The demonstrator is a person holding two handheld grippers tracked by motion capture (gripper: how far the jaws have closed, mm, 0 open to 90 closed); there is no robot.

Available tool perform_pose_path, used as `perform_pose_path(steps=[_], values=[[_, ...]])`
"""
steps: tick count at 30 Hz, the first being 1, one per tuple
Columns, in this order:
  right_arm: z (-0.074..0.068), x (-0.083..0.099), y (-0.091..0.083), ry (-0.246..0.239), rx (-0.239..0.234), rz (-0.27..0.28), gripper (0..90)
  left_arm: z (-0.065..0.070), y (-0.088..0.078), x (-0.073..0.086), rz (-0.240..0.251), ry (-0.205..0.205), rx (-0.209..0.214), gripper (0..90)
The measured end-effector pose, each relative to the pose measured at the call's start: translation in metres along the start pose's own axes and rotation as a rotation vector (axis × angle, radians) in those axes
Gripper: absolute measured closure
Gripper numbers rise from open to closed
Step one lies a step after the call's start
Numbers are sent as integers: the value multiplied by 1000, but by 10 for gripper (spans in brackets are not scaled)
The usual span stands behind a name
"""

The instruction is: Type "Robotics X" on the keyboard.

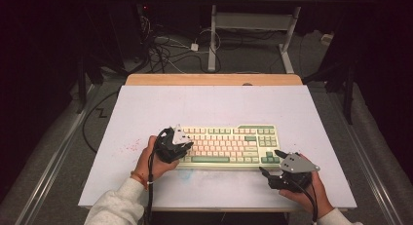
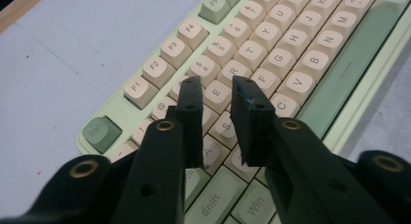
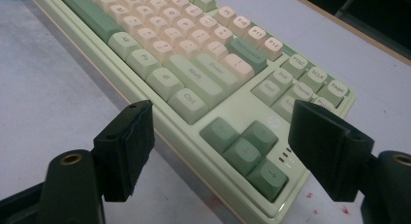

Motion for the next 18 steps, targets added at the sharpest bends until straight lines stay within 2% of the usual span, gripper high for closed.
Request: perform_pose_path(steps=[3, 4, 6, 7, 9, 11, 14, 18], values=[[0, 0, -1, 2, -1, 1, 249, 0, -4, 2, 18, -2, -14, 623], [0, 0, -1, 2, 0, 2, 249, 0, -5, 3, 24, -6, -33, 591], [1, 1, -1, 3, 2, 1, 249, 0, -6, 4, 34, -7, -54, 493], [1, 1, -1, 3, 2, 2, 248, 1, -6, 5, 41, -21, -46, 450], [1, 1, -1, 4, 3, 2, 249, 1, -6, 5, 53, -22, -73, 360], [1, 1, -1, 4, 2, 1, 248, 4, -8, 6, 73, -23, -62, 287], [1, 1, -2, 4, 3, 2, 248, 7, -11, 8, 84, -14, -72, 216], [2, 3, -4, 8, 6, 1, 248, 12, -18, 19, 102, 1, -70, 180]])
Point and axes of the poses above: each handheld gripper's, and its own axes: y roughly forward along the jaws, x roughly out of its underside, z roughly to its right, the point moved 4 cm from there along y, roughly forward along the jaws, and after that the axes turned 7 degrees about -z, right-handed, at the moved point
